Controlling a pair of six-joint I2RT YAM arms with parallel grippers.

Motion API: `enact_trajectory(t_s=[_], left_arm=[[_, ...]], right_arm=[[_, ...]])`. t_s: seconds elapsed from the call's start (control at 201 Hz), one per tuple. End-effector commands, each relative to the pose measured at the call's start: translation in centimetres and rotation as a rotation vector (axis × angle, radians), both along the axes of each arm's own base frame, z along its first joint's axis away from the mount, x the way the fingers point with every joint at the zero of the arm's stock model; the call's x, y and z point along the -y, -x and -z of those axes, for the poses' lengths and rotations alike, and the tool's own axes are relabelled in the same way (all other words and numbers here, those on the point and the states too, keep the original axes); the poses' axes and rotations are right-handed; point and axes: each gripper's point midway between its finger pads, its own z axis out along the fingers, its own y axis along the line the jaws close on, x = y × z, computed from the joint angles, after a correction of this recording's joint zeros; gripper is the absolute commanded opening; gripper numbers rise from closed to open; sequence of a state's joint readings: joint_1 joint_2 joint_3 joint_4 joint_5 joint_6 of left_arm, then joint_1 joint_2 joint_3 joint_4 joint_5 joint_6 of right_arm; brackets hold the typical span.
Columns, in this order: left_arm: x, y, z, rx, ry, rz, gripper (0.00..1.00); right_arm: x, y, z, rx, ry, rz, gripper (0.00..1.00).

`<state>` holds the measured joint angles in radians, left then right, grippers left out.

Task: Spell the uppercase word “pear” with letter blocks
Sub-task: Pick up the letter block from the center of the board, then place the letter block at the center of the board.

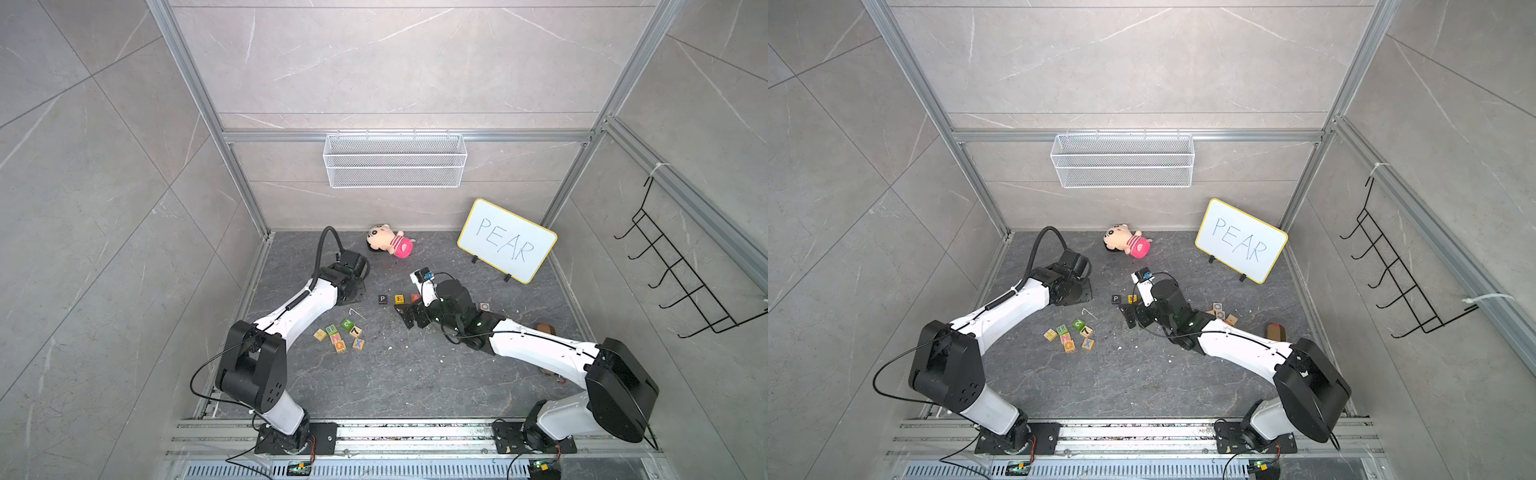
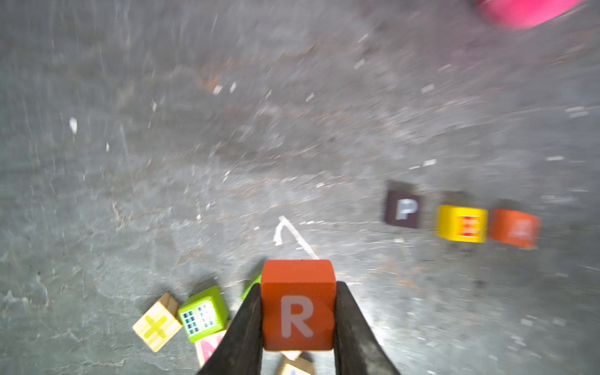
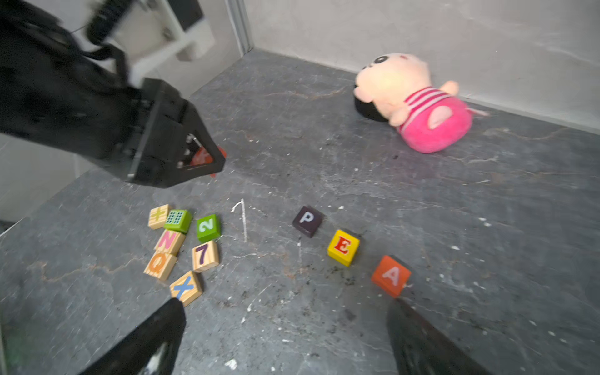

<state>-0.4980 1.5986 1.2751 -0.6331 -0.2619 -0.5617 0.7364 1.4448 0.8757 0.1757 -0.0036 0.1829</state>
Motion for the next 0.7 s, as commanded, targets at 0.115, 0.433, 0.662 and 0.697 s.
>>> enact_trajectory(t_s=[0.115, 0.433, 0.662, 0.697], left_arm=[[5.8, 0.1, -5.6, 0.099, 0.027, 0.097, 0.16], [15.7, -1.3, -6.6, 0.112, 0.097, 0.281, 0.16], [21.4, -2.6, -5.0, 0.088, 0.143, 0.373, 0.16], [22.1, -2.8, -4.7, 0.084, 0.15, 0.379, 0.16]], right_arm=[[4.6, -0.6, 0.9, -0.064, -0.004, 0.135, 0.99], [9.8, -0.3, 1.2, -0.08, 0.023, 0.262, 0.99], [13.3, 0.2, 2.9, -0.13, 0.057, 0.37, 0.99], [13.9, 0.2, 3.4, -0.149, 0.066, 0.387, 0.99]])
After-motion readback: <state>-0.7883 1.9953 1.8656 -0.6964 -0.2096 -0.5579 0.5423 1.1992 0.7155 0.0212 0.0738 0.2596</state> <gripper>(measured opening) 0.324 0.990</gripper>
